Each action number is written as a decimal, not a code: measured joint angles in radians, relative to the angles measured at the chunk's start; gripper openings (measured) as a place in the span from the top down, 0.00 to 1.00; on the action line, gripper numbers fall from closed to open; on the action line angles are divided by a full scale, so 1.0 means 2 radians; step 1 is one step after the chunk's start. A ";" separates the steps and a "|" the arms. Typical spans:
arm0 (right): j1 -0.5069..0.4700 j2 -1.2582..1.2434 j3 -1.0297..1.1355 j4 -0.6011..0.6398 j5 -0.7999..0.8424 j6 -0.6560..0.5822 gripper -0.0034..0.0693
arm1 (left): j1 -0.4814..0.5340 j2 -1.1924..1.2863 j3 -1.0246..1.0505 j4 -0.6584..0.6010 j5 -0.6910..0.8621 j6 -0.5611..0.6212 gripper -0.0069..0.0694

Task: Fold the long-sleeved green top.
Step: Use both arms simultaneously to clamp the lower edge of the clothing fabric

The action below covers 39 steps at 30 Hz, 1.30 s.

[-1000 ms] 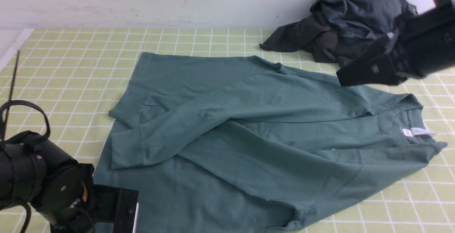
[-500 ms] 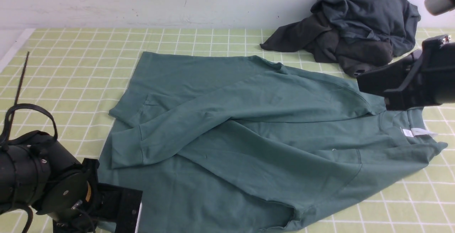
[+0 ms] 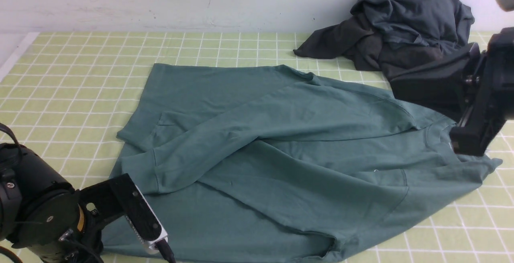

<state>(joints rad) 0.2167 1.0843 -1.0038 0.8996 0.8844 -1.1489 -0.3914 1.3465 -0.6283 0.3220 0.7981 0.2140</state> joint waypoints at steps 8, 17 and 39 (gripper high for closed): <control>0.013 0.032 0.001 -0.130 -0.005 -0.012 0.89 | 0.000 -0.006 0.000 0.000 0.040 -0.061 0.90; 0.013 0.193 0.048 -0.437 -0.045 0.002 0.54 | 0.000 -0.034 0.000 -0.007 0.032 -0.069 0.90; 0.014 0.282 0.055 -0.454 -0.079 -0.028 0.60 | 0.000 -0.044 0.000 -0.011 0.019 -0.070 0.90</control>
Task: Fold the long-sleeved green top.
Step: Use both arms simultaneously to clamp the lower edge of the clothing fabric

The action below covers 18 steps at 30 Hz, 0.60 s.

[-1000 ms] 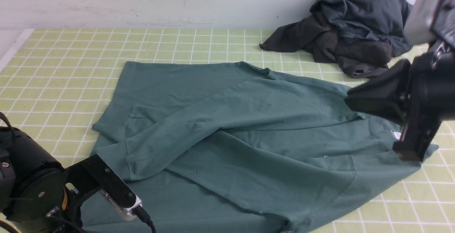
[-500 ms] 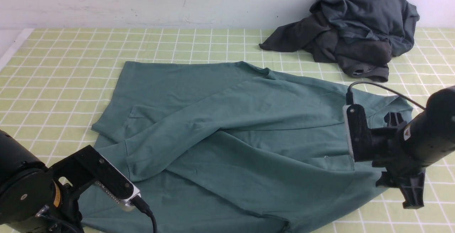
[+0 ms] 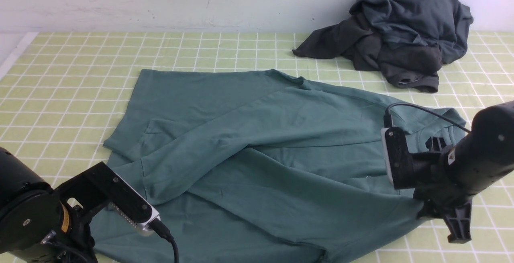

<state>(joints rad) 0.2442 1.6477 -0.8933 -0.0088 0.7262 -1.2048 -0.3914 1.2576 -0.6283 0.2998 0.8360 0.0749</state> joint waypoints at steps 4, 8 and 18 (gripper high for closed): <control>0.000 -0.016 0.000 0.004 0.008 0.000 0.60 | 0.000 0.000 0.000 0.000 -0.001 0.000 0.90; 0.000 -0.058 0.000 0.035 0.027 -0.004 0.60 | 0.000 0.000 0.000 -0.001 -0.001 0.000 0.90; 0.000 -0.017 0.000 0.051 0.032 -0.087 0.60 | 0.000 0.000 0.000 -0.017 -0.005 0.000 0.90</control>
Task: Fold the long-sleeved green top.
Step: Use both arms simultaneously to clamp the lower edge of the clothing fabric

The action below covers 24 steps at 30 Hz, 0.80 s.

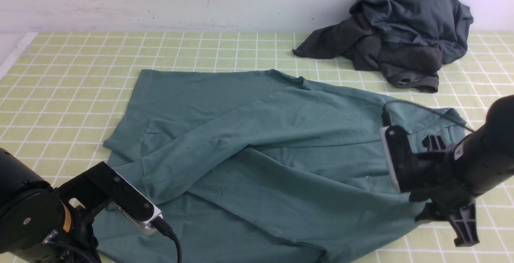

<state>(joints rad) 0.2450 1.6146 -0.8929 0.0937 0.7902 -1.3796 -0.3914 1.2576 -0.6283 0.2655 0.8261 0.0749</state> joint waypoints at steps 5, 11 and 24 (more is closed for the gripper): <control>0.000 0.048 0.000 -0.017 -0.023 -0.005 0.60 | 0.000 0.000 0.000 -0.004 -0.008 0.000 0.90; 0.000 0.056 -0.001 -0.020 -0.038 -0.005 0.64 | 0.000 0.000 0.000 -0.006 -0.010 0.000 0.90; 0.000 0.035 -0.046 -0.022 0.080 0.200 0.97 | 0.000 -0.032 -0.053 -0.011 0.070 -0.048 0.90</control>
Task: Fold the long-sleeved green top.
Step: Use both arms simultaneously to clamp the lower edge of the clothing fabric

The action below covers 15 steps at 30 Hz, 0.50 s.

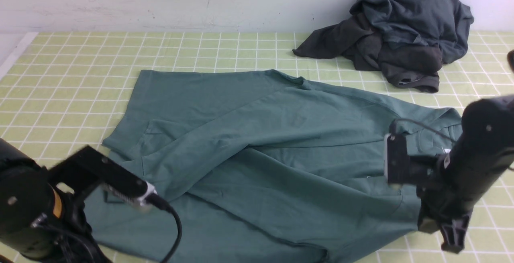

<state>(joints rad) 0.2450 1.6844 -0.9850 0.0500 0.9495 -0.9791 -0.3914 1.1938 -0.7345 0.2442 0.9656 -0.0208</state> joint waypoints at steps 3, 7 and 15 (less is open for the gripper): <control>0.000 -0.006 -0.033 0.000 0.024 0.043 0.97 | 0.004 -0.007 -0.030 0.000 0.003 -0.008 0.90; 0.000 -0.007 -0.099 0.000 0.031 0.089 0.97 | 0.033 0.005 -0.090 0.000 -0.028 -0.023 0.90; -0.024 0.029 -0.198 0.041 0.059 0.090 0.97 | 0.092 0.126 -0.219 -0.006 -0.067 -0.050 0.90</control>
<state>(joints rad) 0.1980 1.7422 -1.3801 0.1313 1.0681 -0.7992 -0.2080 1.4461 -1.1728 0.2324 0.8318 -0.1218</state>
